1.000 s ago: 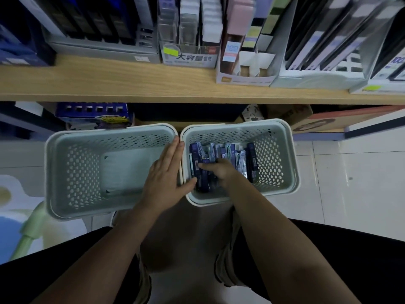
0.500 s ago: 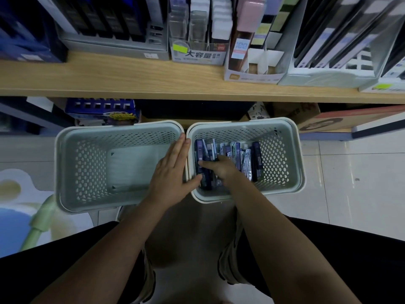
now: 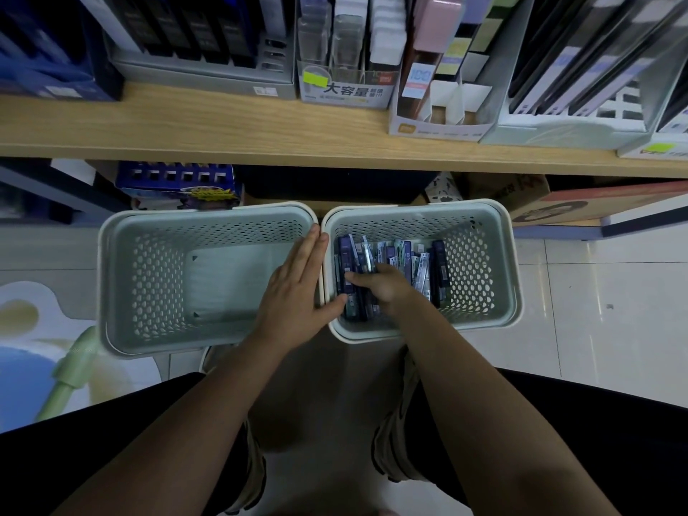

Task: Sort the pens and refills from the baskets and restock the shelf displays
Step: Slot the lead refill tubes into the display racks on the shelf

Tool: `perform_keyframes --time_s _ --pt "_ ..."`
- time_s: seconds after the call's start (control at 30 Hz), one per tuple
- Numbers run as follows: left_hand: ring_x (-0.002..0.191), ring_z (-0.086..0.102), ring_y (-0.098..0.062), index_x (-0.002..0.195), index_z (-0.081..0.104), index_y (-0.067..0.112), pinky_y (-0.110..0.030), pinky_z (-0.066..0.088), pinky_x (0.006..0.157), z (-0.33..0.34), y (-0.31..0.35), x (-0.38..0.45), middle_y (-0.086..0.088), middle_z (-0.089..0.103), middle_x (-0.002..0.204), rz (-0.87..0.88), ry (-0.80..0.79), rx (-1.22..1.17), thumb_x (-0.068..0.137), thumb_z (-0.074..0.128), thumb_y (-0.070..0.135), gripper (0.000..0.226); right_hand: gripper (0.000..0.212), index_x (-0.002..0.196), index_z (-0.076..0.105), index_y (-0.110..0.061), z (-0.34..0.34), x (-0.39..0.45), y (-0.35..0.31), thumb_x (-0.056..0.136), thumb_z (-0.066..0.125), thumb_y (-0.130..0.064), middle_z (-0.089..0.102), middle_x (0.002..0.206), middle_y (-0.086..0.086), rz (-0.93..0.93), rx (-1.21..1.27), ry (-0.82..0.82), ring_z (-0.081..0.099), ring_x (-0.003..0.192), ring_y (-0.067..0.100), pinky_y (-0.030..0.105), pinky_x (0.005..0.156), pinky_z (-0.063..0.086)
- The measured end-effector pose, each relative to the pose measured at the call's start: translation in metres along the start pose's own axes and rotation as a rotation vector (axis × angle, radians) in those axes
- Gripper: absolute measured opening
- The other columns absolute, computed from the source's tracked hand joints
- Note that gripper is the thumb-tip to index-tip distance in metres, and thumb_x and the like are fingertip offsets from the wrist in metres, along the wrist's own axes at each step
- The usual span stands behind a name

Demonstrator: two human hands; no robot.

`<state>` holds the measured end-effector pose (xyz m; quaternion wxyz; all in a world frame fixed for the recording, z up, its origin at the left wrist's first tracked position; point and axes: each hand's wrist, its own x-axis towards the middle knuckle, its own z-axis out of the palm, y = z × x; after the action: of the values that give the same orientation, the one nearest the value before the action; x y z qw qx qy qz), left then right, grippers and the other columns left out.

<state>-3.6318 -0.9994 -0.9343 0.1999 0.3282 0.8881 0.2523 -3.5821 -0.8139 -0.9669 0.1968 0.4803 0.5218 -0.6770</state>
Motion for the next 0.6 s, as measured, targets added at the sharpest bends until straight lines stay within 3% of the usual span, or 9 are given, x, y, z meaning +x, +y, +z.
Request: perform_keyframes --time_s 0.13,0.2,0.27,0.3,0.37,0.4,0.5,0.6 --pt "0.156 0.005 -0.018 0.162 0.005 0.024 -0.046 0.024 0.118 -0.001 0.004 0.0 0.009 -0.008 0.169 -0.023 0.005 0.019 0.088 0.043 0.065 0.093 0.113 0.157 0.015 -0.004 0.0 -0.012 -0.004 0.074 0.088 -0.026 0.026 0.162 0.012 -0.038 0.061 -0.053 0.031 0.146 0.031 0.046 0.119 0.028" --pt "0.15 0.017 -0.023 0.157 0.029 0.015 -0.046 0.029 0.114 -0.005 0.016 0.002 -0.004 0.018 0.167 -0.051 0.096 0.07 0.087 0.042 0.062 0.085 0.116 0.157 0.013 -0.003 -0.005 -0.016 -0.005 0.072 0.089 -0.027 0.031 0.16 0.011 -0.056 0.083 -0.081 0.036 0.143 0.03 0.045 0.118 0.03" --pt "0.132 0.038 -0.026 0.136 0.058 0.007 -0.046 0.042 0.102 -0.008 0.032 0.008 -0.015 0.051 0.143 0.035 0.275 0.073 0.089 0.053 0.051 0.064 0.099 0.153 0.025 -0.001 -0.011 -0.023 -0.008 0.077 0.085 -0.022 0.05 0.147 0.013 -0.056 0.11 -0.097 0.048 0.13 0.029 0.042 0.111 0.039" --pt "0.121 0.047 -0.025 0.129 0.063 0.006 -0.043 0.048 0.097 -0.008 0.041 0.013 -0.013 0.058 0.131 0.056 0.31 0.016 0.091 0.06 0.043 0.053 0.079 0.145 0.04 -0.001 -0.015 -0.027 -0.009 0.08 0.082 -0.018 0.061 0.131 0.013 -0.06 0.115 -0.12 0.054 0.119 0.029 0.038 0.1 0.045" --pt "0.11 0.057 -0.017 0.134 0.059 0.013 -0.035 0.051 0.092 -0.01 0.058 0.025 -0.004 0.061 0.123 -0.047 0.165 -0.252 0.093 0.067 0.033 0.046 0.037 0.113 0.065 -0.005 -0.025 -0.033 -0.011 0.08 0.08 -0.014 0.071 0.102 0.011 -0.103 0.125 -0.205 0.06 0.102 0.03 0.035 0.082 0.047" --pt "0.108 0.06 -0.013 0.136 0.057 0.019 -0.034 0.053 0.093 -0.01 0.066 0.031 0.002 0.062 0.123 -0.148 0.054 -0.422 0.094 0.066 0.033 0.046 0.031 0.106 0.068 -0.006 -0.031 -0.037 -0.012 0.079 0.081 -0.015 0.073 0.099 0.01 -0.131 0.142 -0.244 0.063 0.1 0.029 0.034 0.082 0.048" --pt "0.113 0.065 -0.015 0.129 0.061 0.025 -0.046 0.052 0.102 -0.004 0.08 0.047 0.004 0.069 0.123 -0.454 -0.142 -0.932 0.097 0.063 0.038 0.034 0.041 0.115 0.068 -0.003 -0.043 -0.046 -0.015 0.079 0.079 -0.019 0.072 0.112 0.016 -0.173 0.194 -0.313 0.064 0.111 0.031 0.041 0.097 0.046" --pt "0.118 0.06 -0.017 0.115 0.062 0.026 -0.044 0.048 0.101 0.0 0.091 0.052 0.005 0.065 0.127 -0.634 -0.286 -1.123 0.099 0.061 0.039 0.021 0.063 0.131 0.058 0.0 -0.053 -0.05 -0.015 0.077 0.082 -0.021 0.068 0.125 0.015 -0.178 0.206 -0.318 0.06 0.124 0.029 0.047 0.113 0.039"
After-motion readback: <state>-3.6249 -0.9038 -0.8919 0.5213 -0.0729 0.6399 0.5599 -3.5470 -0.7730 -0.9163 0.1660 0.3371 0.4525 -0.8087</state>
